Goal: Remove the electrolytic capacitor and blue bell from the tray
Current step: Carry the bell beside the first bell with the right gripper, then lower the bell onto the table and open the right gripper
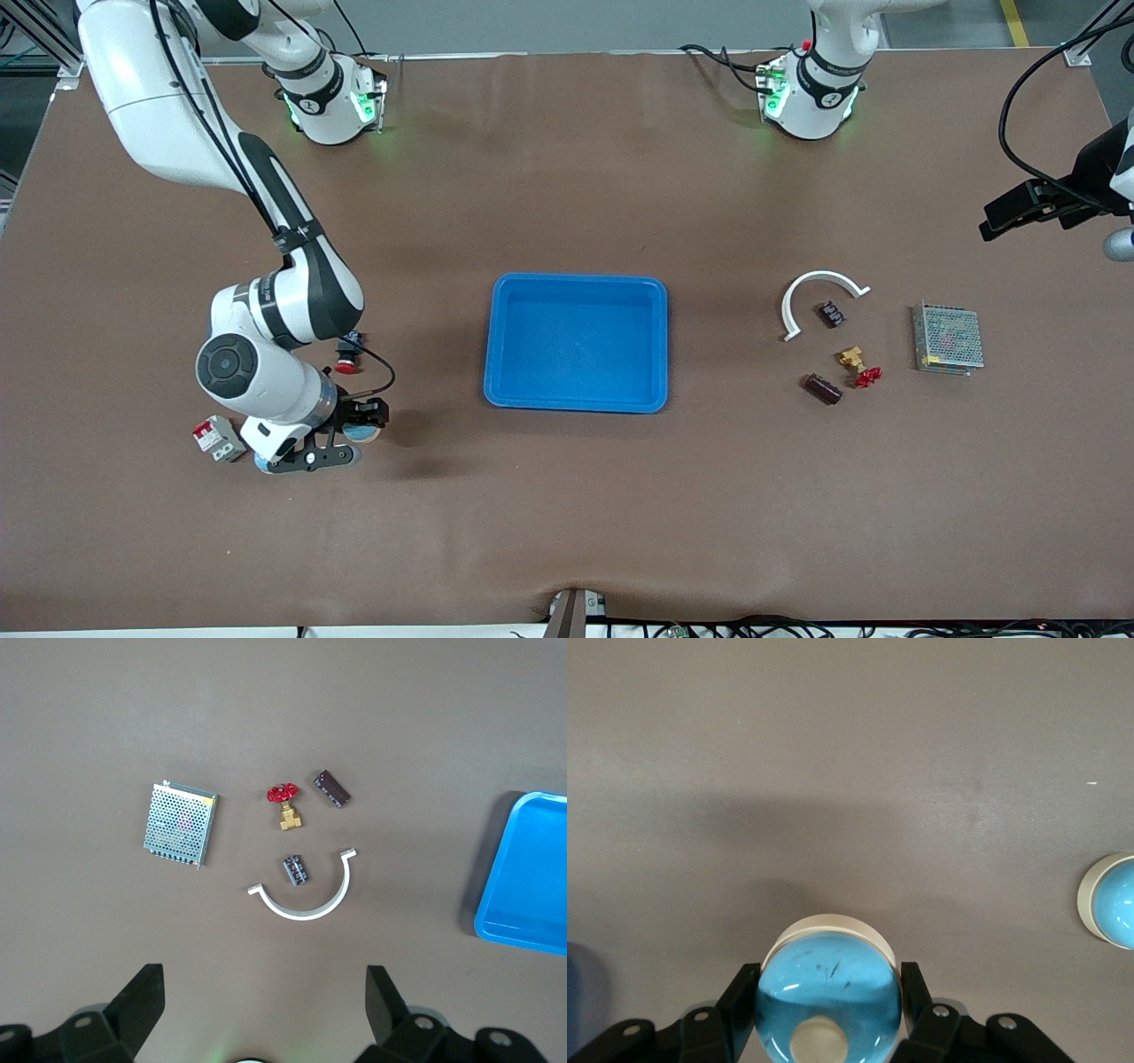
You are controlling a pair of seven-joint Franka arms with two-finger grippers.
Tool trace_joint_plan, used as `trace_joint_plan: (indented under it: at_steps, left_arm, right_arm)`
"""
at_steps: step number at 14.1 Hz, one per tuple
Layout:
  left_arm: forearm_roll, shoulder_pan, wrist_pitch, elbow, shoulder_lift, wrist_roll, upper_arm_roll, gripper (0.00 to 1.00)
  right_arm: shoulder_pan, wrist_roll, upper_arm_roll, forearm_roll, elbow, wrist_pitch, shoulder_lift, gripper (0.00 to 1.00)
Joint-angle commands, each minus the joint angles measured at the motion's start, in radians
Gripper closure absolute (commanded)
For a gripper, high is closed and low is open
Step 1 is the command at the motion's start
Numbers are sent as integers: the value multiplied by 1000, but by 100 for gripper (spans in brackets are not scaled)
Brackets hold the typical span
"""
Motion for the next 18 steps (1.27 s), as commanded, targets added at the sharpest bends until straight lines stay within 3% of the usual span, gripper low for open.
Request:
trace_joint_plan:
  at_steps: [1, 9, 18]
  left_arm:
    - [-17, 4, 5, -1, -11, 19, -2, 0]
    - [-16, 5, 5, -1, -11, 19, -2, 0]
    - [-11, 1, 46, -47, -45, 18, -6, 0]
  right_arm:
    - [-19, -11, 13, -40, -43, 37, -12, 56]
    - [-56, -22, 13, -87, -158, 213, -6, 56]
    - [-59, -30, 13, -87, -178, 292, 31, 56]
